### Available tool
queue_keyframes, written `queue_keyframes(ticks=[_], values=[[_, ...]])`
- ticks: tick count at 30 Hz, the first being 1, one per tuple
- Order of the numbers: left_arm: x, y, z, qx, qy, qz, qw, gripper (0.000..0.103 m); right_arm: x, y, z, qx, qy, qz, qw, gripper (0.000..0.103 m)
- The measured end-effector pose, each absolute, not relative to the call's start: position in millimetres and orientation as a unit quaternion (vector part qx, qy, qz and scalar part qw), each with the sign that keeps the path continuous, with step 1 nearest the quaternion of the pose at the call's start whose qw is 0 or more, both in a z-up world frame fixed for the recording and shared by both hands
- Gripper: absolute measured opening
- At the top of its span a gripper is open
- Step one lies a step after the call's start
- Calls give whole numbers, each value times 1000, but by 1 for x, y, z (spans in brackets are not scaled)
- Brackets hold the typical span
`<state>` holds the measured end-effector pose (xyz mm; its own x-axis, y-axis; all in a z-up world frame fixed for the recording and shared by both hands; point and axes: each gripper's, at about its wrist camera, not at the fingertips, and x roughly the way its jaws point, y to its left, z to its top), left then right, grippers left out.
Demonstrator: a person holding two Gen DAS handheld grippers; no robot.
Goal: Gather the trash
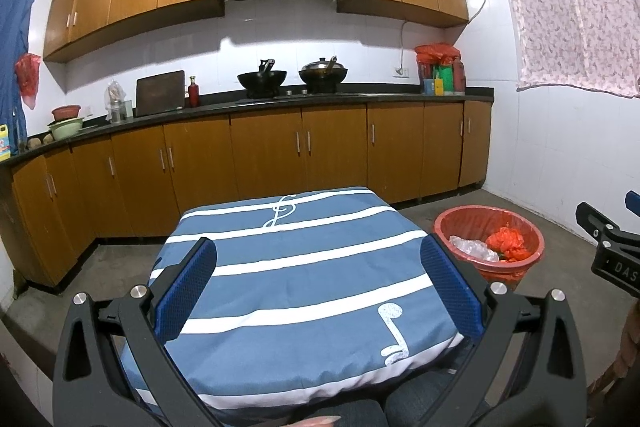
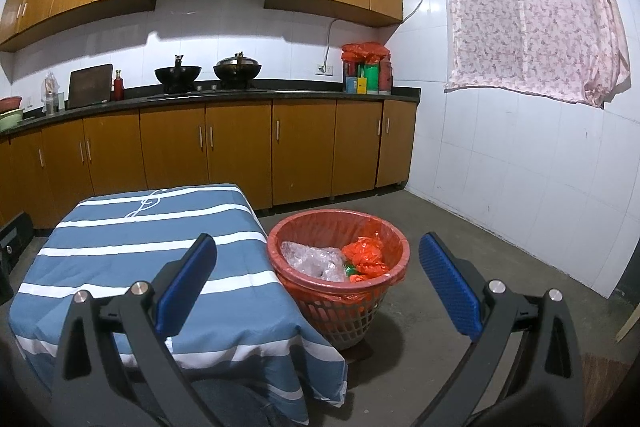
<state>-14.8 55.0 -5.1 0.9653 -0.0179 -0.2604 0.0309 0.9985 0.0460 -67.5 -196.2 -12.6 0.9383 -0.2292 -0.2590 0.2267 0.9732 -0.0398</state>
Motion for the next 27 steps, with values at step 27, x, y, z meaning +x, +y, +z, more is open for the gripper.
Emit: queue_keyframes(ticks=[27], values=[[-16, 55, -4, 25, 132, -13, 991, 101, -69, -197, -12, 0, 133, -116, 984, 99]])
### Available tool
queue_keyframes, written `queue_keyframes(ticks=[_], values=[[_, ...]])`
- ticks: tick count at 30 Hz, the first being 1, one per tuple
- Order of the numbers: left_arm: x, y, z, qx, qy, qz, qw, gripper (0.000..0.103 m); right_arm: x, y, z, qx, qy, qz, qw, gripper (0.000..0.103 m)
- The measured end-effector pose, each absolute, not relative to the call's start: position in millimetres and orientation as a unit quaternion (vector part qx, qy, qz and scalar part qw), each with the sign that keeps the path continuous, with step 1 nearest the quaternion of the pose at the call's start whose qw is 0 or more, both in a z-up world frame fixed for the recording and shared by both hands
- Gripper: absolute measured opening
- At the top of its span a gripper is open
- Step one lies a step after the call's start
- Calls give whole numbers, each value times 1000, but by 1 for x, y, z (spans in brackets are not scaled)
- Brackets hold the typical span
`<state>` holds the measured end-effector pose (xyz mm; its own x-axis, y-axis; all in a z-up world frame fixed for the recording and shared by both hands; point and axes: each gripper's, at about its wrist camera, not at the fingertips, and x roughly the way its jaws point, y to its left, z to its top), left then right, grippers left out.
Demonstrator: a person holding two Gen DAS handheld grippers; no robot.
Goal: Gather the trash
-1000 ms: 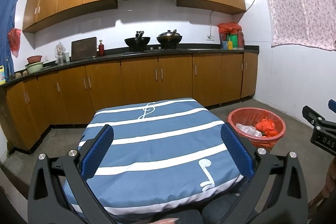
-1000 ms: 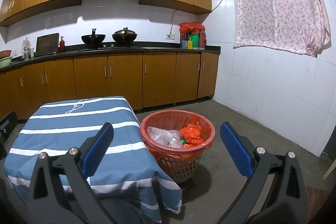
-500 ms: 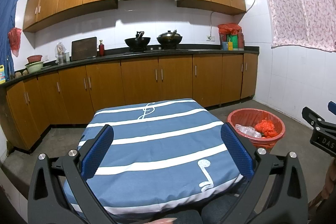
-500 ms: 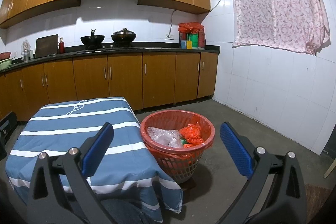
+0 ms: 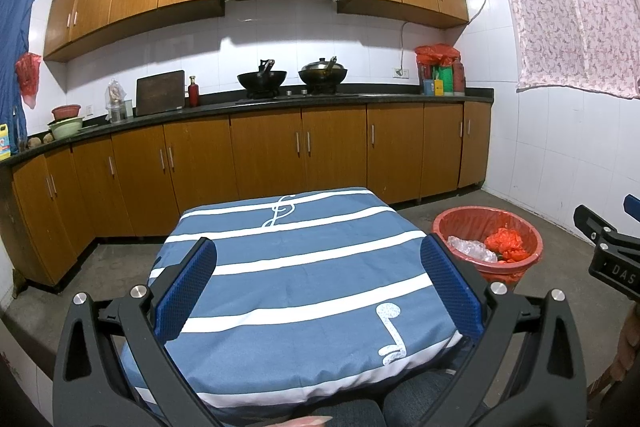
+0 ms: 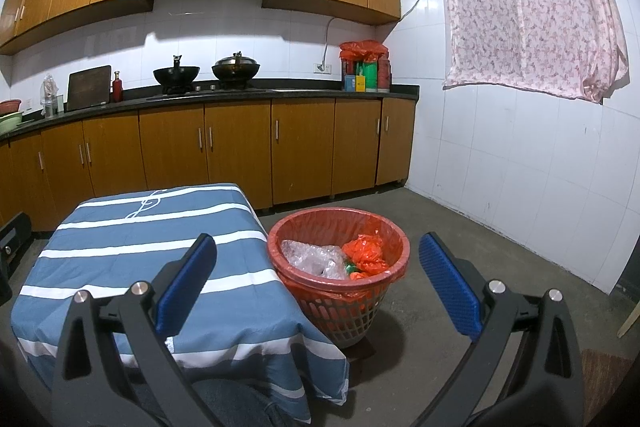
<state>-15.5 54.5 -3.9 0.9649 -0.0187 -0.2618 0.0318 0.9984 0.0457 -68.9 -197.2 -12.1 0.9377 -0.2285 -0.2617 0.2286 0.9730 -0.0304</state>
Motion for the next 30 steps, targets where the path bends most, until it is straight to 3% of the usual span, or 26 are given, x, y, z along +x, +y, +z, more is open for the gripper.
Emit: queue_keyframes(ticks=[30], values=[[-17, 54, -2, 20, 134, -9, 991, 101, -67, -195, -21, 6, 137, -117, 984, 99]])
